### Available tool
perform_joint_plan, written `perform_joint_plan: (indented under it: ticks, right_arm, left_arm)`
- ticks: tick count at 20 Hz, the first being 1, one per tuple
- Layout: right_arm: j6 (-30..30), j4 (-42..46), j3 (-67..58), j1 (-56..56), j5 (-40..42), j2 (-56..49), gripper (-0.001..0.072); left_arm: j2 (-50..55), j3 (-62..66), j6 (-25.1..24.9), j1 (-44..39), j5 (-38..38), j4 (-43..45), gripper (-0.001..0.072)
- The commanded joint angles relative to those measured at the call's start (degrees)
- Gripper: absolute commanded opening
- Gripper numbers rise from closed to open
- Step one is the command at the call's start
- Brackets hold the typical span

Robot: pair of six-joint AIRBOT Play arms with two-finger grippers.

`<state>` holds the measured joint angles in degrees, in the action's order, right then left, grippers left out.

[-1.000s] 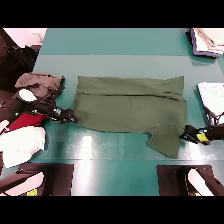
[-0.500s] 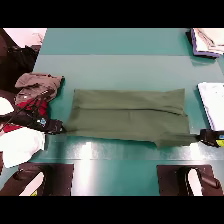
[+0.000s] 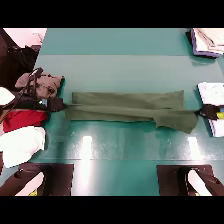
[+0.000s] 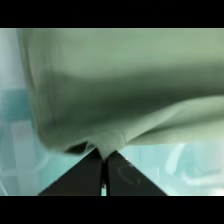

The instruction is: Fold the shirts.

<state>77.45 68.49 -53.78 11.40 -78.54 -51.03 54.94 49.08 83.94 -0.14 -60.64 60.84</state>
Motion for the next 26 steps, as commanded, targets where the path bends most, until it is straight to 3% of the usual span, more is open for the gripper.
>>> perform_joint_plan:
  ticks: [1, 6, 10, 11, 12, 13, 14, 15, 21, 22, 23, 24, 25, 26]
  right_arm:
    - [-0.9, -1.0, -8.3, -5.5, 4.2, -14.1, 0.0018]
    - [0.7, -1.0, -17.4, -8.9, 5.5, -28.1, 0.0019]
    - [1.4, -1.4, -22.9, -8.9, 5.4, -34.3, 0.0021]
    - [2.5, -1.5, -24.0, -8.8, 5.4, -35.1, 0.0023]
    - [2.7, -1.5, -25.4, -8.8, 5.5, -35.9, 0.0057]
    - [2.7, -1.5, -26.5, -8.8, 5.9, -36.2, 0.0271]
    - [2.7, -1.5, -27.3, -8.8, 6.3, -36.2, 0.0450]
    - [2.7, -1.5, -28.5, -8.7, 5.7, -36.2, 0.0492]
    - [0.1, -1.5, -29.2, -1.4, -7.9, -36.0, 0.0492]
    - [0.0, -1.5, -27.4, 0.3, -8.0, -36.0, 0.0503]
    - [-0.1, -1.9, -25.0, 2.1, -7.6, -36.0, 0.0566]
    - [-1.6, -4.0, -22.5, 3.7, -7.0, -36.0, 0.0687]
    - [-4.2, -7.9, -19.8, 5.3, -6.0, -36.0, 0.0695]
    - [-6.6, -12.1, -17.5, 6.7, -4.8, -36.0, 0.0695]
  left_arm:
    - [8.9, 3.6, 0.0, 0.1, 6.8, -1.2, 0.0024]
    - [20.5, 9.4, 0.0, 0.1, 9.4, -2.3, 0.0025]
    - [23.7, 11.1, -0.3, 0.1, 15.5, -7.6, 0.0026]
    - [23.7, 11.3, -0.3, 0.1, 16.6, -9.3, 0.0097]
    - [23.7, 11.5, -0.3, 0.1, 17.7, -10.9, 0.0428]
    - [23.7, 11.8, -0.3, 0.1, 18.3, -12.7, 0.0720]
    - [23.7, 12.3, -0.3, 0.1, 18.3, -13.1, 0.0711]
    - [23.7, 13.0, -0.3, 0.1, 18.1, -13.1, 0.0710]
    - [23.5, 19.8, -0.4, 0.0, 7.0, -13.2, 0.0708]
    - [23.5, 19.8, -0.4, 0.0, 5.8, -13.2, 0.0654]
    - [23.5, 19.8, -0.6, 0.0, 4.5, -13.2, 0.0337]
    - [23.5, 19.8, -2.2, 0.0, 3.6, -13.2, 0.0103]
    - [23.5, 19.8, -3.5, 0.0, 2.9, -13.2, 0.0025]
    - [23.5, 19.8, -3.4, 0.0, 2.6, -13.3, 0.0025]
